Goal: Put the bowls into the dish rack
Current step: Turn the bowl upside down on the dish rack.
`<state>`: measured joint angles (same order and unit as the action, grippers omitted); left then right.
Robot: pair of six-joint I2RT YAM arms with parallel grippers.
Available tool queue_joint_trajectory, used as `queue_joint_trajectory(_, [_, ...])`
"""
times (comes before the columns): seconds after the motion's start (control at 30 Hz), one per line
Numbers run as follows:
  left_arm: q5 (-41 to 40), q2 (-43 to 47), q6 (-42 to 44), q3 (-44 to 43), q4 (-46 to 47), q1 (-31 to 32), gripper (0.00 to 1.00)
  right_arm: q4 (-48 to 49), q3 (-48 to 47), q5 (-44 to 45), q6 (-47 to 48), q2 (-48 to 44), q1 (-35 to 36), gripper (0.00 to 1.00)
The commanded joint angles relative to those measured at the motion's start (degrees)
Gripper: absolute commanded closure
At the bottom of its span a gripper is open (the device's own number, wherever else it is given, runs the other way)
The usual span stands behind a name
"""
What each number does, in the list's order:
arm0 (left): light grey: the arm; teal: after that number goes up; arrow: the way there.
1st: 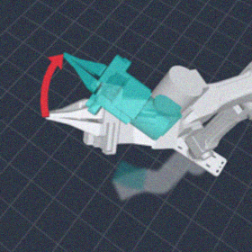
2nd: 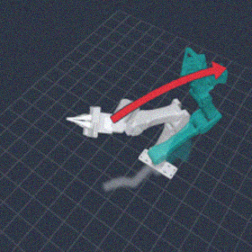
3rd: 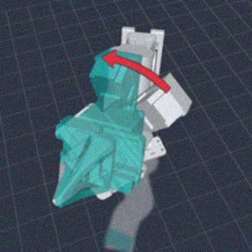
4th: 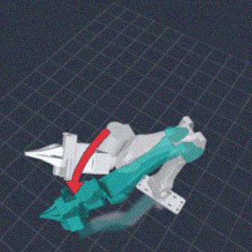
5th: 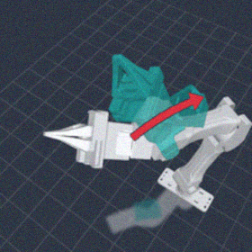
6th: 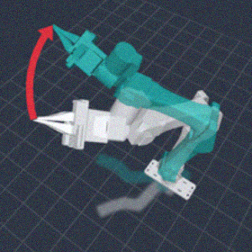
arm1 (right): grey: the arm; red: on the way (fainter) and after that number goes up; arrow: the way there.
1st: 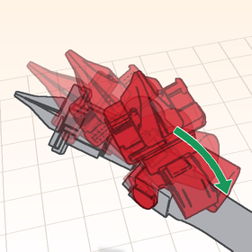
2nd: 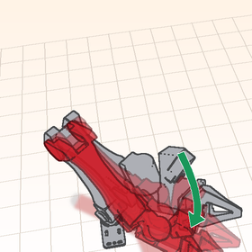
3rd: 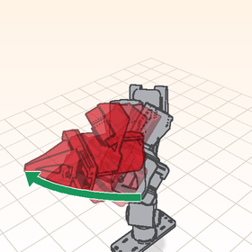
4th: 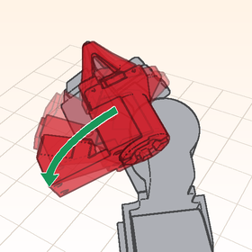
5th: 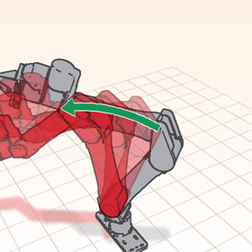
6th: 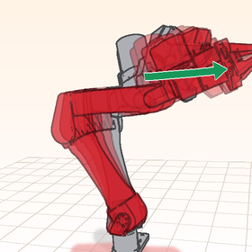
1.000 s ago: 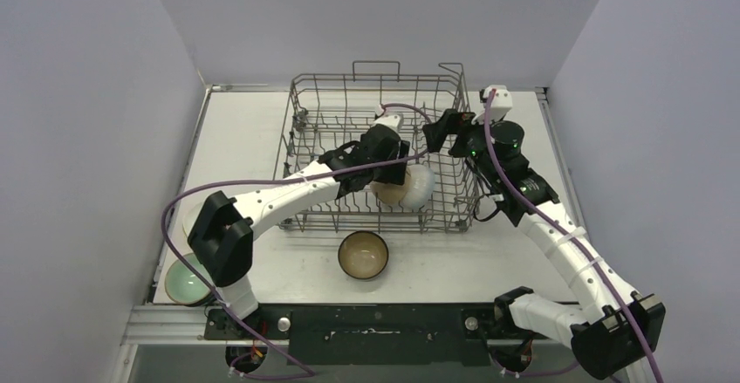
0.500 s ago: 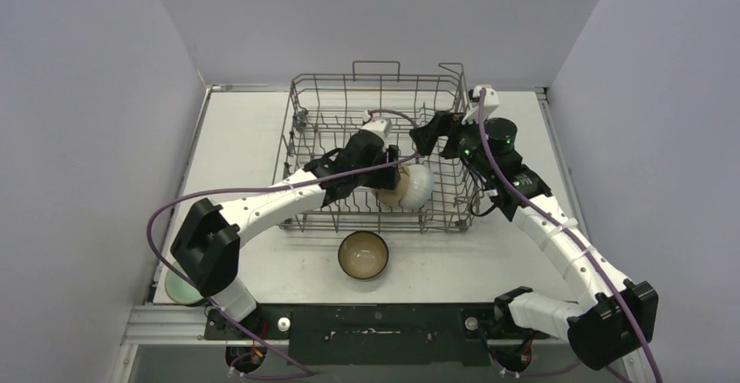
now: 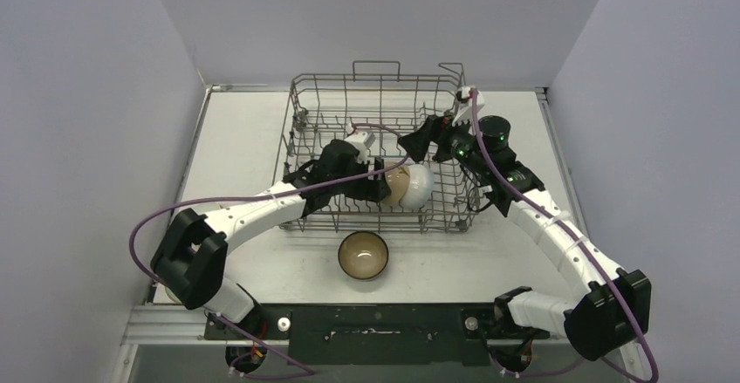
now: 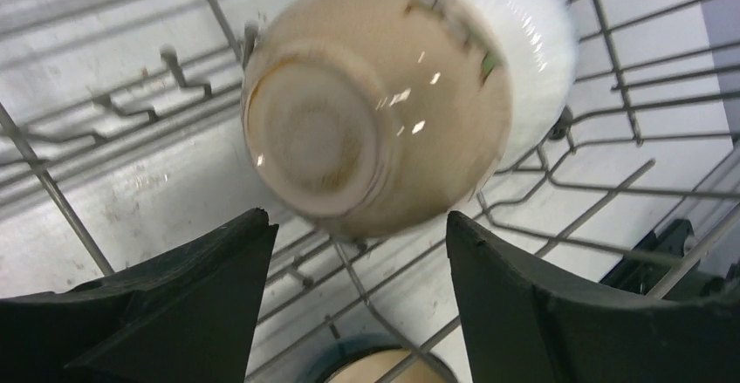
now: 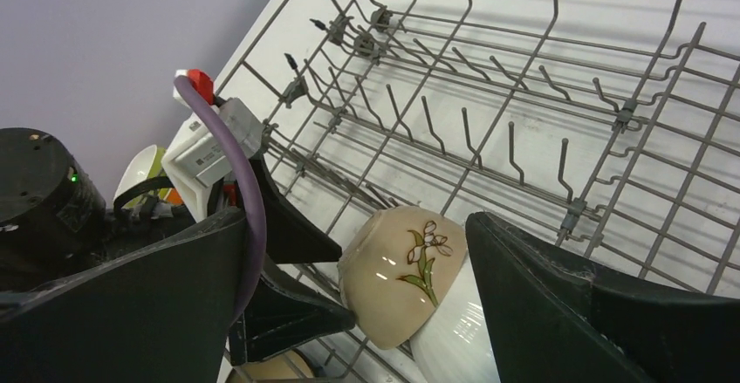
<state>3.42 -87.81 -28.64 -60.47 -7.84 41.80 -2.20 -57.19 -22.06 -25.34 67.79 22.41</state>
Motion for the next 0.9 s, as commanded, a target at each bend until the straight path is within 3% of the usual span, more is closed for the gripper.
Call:
queue_joint_trajectory(0.0, [3.11, 6.86, -7.74, 5.71, 5.4, -7.17, 0.27, -4.78, 1.64, 7.14, 4.58, 0.18, -4.65, 0.07])
queue_joint_trajectory(0.13, [8.79, 10.1, -11.31, 8.86, 14.53, -9.6, 0.21, -4.64, 2.61, 3.88, 5.77, -0.35, -4.64, 0.05])
queue_joint_trajectory(0.37, [10.93, 15.02, -13.54, 11.62, 20.95, -11.87, 0.17, -4.36, 3.44, 1.75, 6.39, -0.9, -4.64, 0.0])
queue_joint_trajectory(0.6, [10.28, 17.67, -11.8, 11.19, 17.28, -12.67, 0.18, -10.95, -2.66, 2.49, 7.45, 4.28, -3.26, 0.08])
queue_joint_trajectory(0.87, [2.58, 20.65, -5.94, 9.67, 8.17, -12.71, 0.2, -21.08, -9.54, 10.84, 9.7, 11.58, 4.39, 0.15])
